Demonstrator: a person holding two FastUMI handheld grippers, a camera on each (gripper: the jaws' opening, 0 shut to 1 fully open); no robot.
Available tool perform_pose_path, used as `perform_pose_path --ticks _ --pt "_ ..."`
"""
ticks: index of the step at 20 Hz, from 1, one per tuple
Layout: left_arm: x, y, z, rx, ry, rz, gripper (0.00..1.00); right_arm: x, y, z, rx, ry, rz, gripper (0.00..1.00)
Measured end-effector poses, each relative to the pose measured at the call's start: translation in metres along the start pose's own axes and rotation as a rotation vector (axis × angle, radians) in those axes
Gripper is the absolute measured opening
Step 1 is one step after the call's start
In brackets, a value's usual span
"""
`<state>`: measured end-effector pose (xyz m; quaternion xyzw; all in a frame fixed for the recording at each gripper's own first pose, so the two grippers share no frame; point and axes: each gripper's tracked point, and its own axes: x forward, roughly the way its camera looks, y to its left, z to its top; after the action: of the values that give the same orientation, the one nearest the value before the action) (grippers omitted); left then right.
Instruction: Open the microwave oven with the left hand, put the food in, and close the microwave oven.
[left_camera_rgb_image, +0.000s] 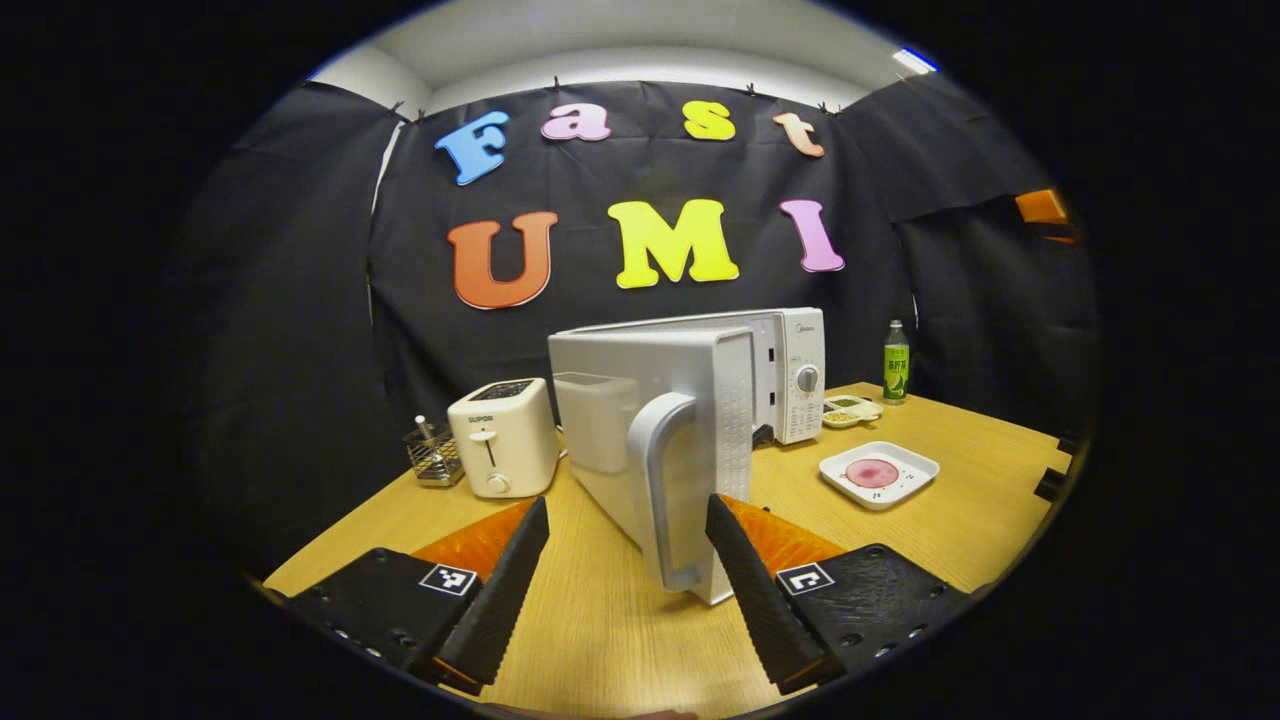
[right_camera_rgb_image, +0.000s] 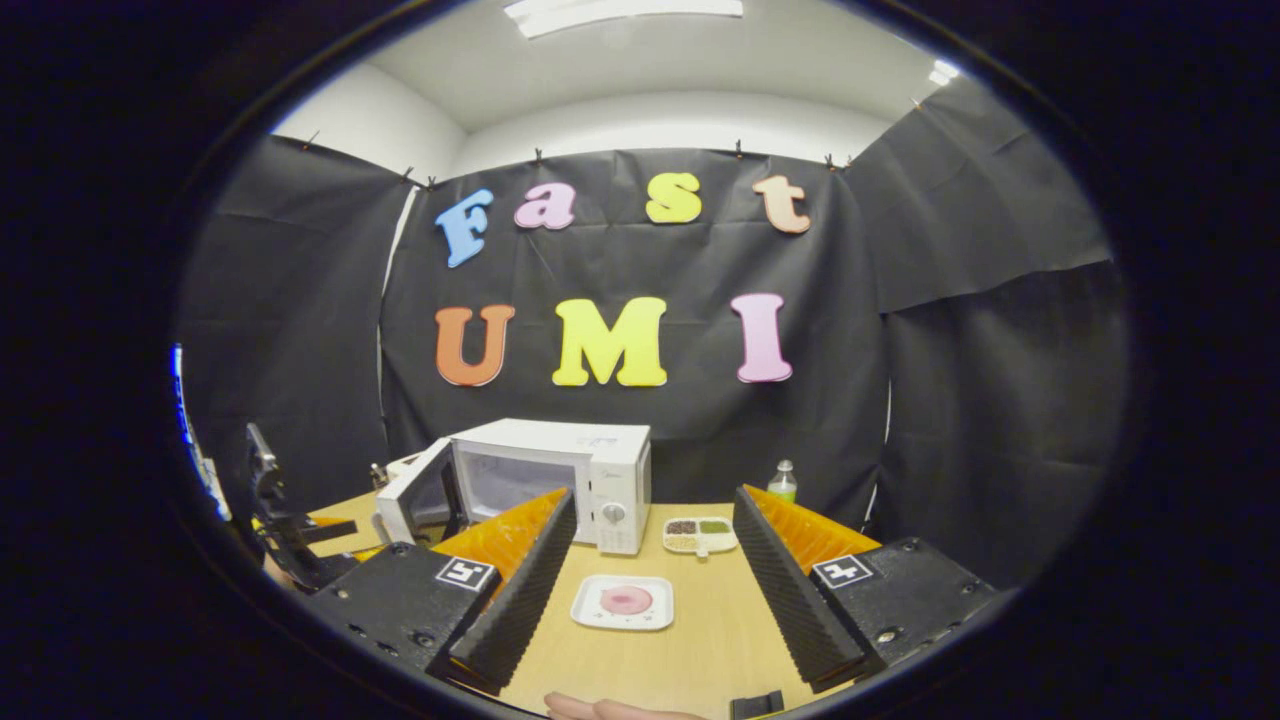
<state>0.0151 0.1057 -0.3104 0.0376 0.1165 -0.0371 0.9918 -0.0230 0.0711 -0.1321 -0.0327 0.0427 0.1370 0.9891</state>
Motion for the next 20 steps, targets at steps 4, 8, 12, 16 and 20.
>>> perform_pose_path --ticks 4,8,12,16,20 --pt "-0.025 0.025 0.018 -0.078 -0.004 0.076 0.94 0.028 0.006 -0.008 -0.025 0.053 0.007 0.92" --pt "-0.037 0.041 0.035 -0.160 0.015 0.135 0.94 0.056 0.002 -0.005 -0.054 0.077 0.002 1.00" --pt "-0.043 0.043 0.076 -0.146 -0.031 0.156 0.95 0.089 -0.007 -0.012 -0.064 0.150 0.012 1.00" --pt "-0.038 0.035 0.113 -0.157 -0.071 0.145 0.95 0.128 -0.026 -0.030 -0.075 0.246 -0.005 1.00" --pt "-0.027 0.025 0.140 -0.113 -0.093 0.136 0.95 0.164 -0.038 -0.070 -0.063 0.418 0.019 0.92"
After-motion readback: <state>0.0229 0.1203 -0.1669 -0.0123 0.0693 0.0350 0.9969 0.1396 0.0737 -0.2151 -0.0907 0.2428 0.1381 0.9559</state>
